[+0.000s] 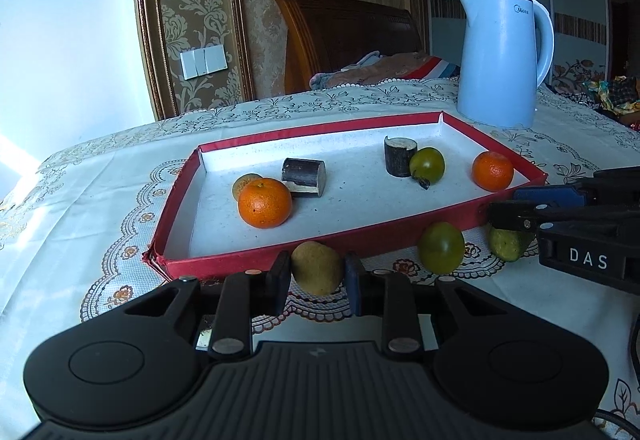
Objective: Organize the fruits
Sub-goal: 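Carry the kiwi and cucumber chunk over the tray and lower them with both grippers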
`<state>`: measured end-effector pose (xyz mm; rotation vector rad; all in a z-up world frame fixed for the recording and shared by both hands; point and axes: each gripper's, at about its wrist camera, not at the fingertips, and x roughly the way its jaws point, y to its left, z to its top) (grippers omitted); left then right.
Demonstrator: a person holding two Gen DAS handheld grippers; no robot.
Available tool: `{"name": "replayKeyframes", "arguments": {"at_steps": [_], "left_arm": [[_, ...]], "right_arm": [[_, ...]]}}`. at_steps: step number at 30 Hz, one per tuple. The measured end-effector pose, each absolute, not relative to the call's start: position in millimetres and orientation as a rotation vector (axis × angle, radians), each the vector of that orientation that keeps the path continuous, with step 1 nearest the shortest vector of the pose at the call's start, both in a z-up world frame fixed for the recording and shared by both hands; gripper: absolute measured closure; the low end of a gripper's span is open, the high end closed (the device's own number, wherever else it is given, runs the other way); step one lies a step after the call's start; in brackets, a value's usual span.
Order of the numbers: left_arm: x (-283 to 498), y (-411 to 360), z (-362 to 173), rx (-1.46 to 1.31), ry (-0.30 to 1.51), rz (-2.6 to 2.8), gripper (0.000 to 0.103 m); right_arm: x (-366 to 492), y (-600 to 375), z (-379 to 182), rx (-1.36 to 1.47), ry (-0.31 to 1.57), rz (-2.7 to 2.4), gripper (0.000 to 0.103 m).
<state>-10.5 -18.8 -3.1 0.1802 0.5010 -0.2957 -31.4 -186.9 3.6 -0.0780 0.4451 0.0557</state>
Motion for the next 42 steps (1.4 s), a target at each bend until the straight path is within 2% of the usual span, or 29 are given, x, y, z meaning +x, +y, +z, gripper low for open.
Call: {"name": "replayKeyframes", "arguments": {"at_steps": [21, 33, 42], "left_arm": [[10, -14, 23, 0.082, 0.523, -0.267, 0.075], [57, -31, 13, 0.082, 0.562, -0.208, 0.075], [62, -41, 10, 0.116, 0.546, -0.201, 0.075]], "right_arm": [[-33, -175, 34, -0.136, 0.333, 0.052, 0.079], [26, -169, 34, -0.130, 0.386, 0.018, 0.079], [48, -162, 25, -0.123, 0.426, 0.026, 0.079]]}}
